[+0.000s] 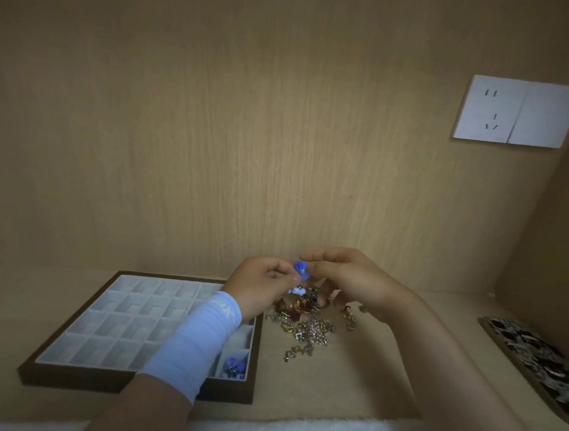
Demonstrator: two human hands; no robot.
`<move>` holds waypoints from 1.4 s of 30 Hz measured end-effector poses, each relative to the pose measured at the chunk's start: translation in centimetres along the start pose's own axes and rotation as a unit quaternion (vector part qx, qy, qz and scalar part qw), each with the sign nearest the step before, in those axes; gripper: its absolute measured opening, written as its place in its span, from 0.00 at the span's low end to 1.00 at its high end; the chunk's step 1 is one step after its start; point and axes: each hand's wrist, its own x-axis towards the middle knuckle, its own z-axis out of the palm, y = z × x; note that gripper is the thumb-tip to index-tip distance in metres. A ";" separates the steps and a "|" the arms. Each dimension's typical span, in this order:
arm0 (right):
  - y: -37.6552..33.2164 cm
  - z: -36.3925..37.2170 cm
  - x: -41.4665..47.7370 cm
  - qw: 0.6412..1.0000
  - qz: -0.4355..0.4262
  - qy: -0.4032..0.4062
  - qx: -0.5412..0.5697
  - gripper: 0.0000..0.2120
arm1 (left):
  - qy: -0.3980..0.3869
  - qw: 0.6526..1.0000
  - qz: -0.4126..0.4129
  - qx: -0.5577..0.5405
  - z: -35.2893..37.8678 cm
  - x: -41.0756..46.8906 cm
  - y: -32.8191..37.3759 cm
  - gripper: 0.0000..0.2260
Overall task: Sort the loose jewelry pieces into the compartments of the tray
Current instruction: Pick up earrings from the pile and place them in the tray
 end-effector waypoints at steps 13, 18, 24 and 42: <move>-2.1 4.5 0.1 0.997 -0.060 -0.006 0.042 0.02 | 0.001 0.971 0.005 0.240 -7.5 -3.5 -1.4 0.09; -2.7 6.9 -0.3 0.994 -0.050 -0.058 0.076 0.04 | -0.092 0.865 -0.071 0.488 -10.0 -4.5 -5.0 0.31; -2.5 9.6 -0.4 0.993 -0.034 -0.092 0.065 0.08 | -0.073 0.858 -0.076 0.502 -10.2 -4.7 -5.1 0.44; -3.0 11.1 -0.8 0.989 -0.029 -0.080 0.123 0.08 | 0.109 0.993 -0.029 -0.042 -7.8 -9.5 -2.6 0.01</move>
